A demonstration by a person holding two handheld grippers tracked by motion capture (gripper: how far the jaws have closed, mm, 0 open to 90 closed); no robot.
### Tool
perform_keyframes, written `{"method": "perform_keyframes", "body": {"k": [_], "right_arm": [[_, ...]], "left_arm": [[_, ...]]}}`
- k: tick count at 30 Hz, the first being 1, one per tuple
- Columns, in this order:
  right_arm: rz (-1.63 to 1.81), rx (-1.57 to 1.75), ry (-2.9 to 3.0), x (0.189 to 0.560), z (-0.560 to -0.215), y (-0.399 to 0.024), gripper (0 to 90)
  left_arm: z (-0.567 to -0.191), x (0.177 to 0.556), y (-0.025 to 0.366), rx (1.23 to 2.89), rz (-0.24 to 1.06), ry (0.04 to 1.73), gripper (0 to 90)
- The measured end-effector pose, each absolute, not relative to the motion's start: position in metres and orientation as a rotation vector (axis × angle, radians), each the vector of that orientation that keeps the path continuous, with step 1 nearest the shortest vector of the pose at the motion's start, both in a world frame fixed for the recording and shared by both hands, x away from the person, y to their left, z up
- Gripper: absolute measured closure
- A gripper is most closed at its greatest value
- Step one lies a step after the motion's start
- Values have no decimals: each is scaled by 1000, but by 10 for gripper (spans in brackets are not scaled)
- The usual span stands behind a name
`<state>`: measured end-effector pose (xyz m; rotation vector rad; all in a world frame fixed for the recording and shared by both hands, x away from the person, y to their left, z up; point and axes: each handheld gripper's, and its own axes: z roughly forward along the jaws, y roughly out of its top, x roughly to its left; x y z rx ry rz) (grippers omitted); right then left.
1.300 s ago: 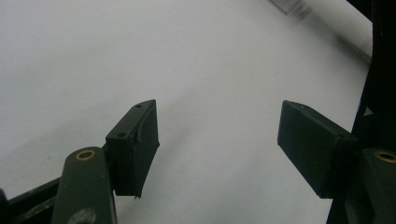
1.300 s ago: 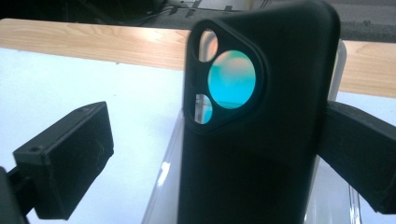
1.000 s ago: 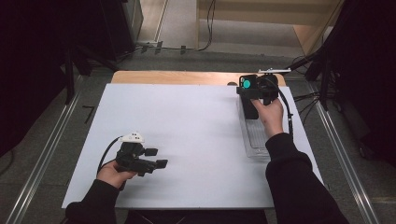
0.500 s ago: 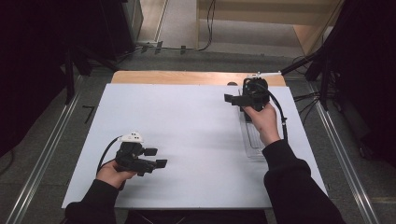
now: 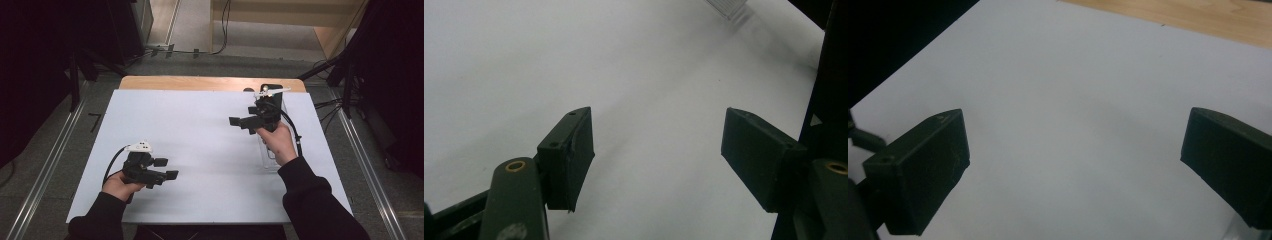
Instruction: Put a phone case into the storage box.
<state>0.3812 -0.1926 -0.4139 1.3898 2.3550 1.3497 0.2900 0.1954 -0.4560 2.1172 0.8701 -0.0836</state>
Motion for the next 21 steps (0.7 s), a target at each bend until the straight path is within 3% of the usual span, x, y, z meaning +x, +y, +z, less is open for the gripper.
{"method": "perform_keyframes", "body": {"k": [8,10,21], "right_arm": [[1327,1333,2463,361,-418,-191,0],[1332,1328,2462,356,-418,-191,119],[1319,1270,2541,332,-425,-193,136]], "left_arm": [[-455,290,196,2111,-85,872,291],[-454,290,196,2110,-86,870,291],[-452,287,197,2104,-96,855,291]]}}
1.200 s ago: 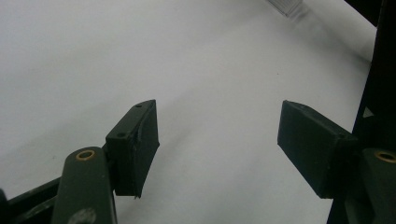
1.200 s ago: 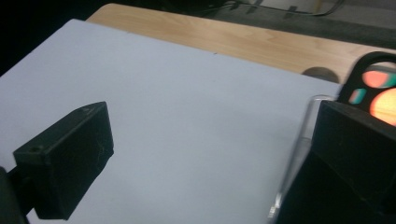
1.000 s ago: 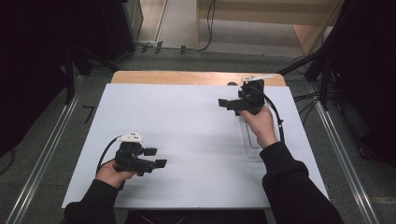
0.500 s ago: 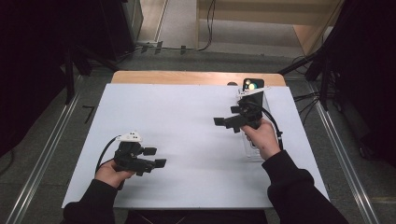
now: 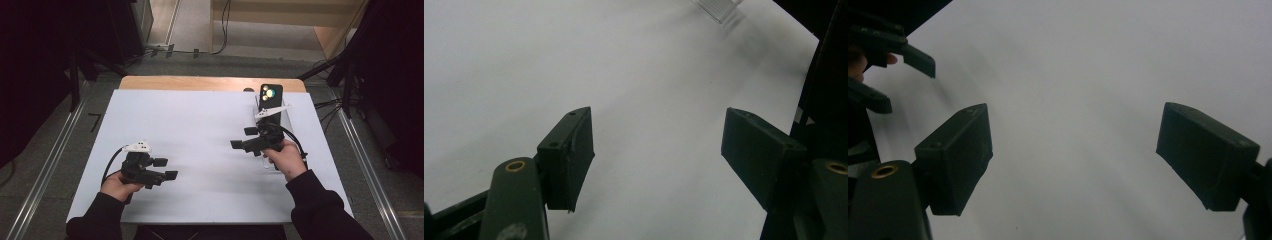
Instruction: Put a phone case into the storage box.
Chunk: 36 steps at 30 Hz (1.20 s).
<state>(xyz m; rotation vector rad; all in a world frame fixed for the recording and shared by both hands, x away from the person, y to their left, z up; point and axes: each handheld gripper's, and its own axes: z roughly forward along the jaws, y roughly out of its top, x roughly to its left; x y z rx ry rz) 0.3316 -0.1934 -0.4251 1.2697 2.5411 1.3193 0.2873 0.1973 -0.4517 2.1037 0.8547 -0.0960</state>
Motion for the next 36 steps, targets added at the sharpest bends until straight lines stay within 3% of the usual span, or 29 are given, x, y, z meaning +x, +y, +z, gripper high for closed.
{"method": "perform_keyframes", "body": {"k": [14,36], "right_arm": [[1265,1193,2637,296,-437,-202,191],[1200,1175,2724,260,-465,-225,191]], "left_arm": [[-451,284,199,2099,-101,850,291],[-453,276,199,2097,-143,829,291]]}}
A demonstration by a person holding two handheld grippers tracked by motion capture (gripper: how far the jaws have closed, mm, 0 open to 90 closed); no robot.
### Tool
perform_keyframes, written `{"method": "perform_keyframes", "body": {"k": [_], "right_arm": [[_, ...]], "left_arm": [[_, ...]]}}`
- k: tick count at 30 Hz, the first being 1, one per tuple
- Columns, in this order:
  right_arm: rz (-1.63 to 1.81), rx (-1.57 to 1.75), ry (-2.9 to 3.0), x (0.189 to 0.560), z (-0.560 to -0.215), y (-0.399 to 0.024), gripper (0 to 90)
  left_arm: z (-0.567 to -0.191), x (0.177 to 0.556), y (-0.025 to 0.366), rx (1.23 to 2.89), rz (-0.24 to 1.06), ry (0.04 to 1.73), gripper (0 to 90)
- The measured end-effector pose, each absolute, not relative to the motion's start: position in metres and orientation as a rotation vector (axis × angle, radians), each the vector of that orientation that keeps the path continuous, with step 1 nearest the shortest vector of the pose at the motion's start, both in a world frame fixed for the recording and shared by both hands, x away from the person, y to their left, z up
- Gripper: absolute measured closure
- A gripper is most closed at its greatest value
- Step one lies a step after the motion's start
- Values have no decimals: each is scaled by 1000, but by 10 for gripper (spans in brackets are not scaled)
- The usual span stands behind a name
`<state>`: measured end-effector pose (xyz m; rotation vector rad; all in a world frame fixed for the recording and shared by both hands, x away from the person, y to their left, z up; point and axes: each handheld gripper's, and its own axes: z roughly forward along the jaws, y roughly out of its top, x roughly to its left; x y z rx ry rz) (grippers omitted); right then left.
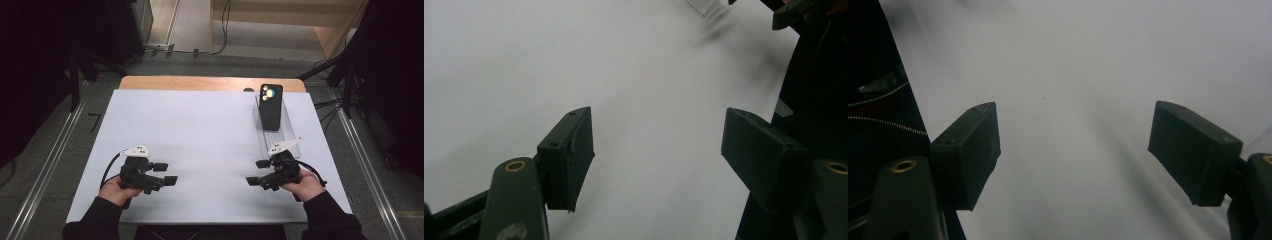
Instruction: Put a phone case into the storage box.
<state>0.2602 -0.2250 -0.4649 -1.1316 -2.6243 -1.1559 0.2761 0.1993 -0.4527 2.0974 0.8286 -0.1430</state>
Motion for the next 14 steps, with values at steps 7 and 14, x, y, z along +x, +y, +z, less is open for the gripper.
{"method": "perform_keyframes", "body": {"k": [7,14], "right_arm": [[-1126,-1144,-2649,253,-472,-235,190],[-1112,-1150,-2648,254,-476,-239,190]], "left_arm": [[-453,274,201,2094,-154,822,291],[-454,274,200,2101,-158,819,291]]}}
